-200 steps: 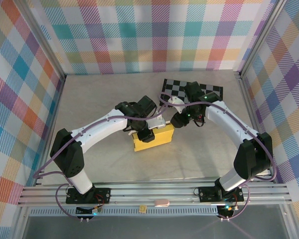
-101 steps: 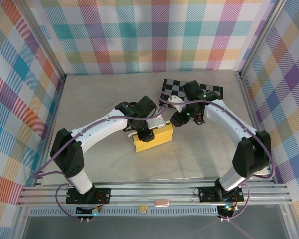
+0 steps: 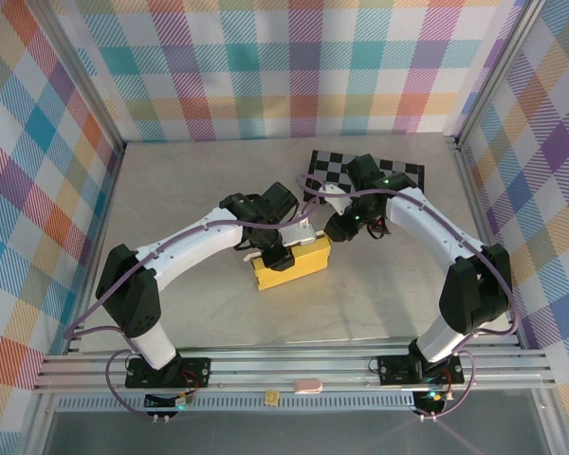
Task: Fold the paper box
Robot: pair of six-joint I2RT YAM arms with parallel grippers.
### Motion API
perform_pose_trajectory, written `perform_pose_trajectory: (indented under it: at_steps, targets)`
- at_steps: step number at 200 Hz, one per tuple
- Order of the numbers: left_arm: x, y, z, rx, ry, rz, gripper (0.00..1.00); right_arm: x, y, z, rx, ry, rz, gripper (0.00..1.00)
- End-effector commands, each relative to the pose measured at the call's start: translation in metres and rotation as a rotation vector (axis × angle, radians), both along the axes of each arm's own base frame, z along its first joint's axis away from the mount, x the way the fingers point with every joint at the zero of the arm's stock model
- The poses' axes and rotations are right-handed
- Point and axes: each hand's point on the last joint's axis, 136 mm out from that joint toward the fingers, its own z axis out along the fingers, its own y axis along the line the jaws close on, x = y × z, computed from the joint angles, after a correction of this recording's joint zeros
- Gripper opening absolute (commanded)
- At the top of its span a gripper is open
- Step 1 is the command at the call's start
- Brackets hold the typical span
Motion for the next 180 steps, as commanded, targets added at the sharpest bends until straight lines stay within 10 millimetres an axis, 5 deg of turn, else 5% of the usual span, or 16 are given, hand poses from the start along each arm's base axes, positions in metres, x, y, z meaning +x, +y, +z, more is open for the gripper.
perform_pose_trajectory:
  at_steps: [1, 102, 180]
  targets:
    - [0.001, -0.001, 0.002, 0.001, 0.022, -0.001, 0.40, -0.001, 0.004, 0.008, 0.017, 0.000, 0.016, 0.21]
    - [0.005, -0.004, 0.006, -0.013, 0.014, 0.019, 0.42, 0.000, 0.005, 0.020, 0.017, -0.001, -0.014, 0.00]
    - [0.010, -0.010, 0.007, -0.033, 0.022, 0.059, 0.41, -0.007, 0.006, 0.009, -0.027, 0.131, -0.159, 0.00]
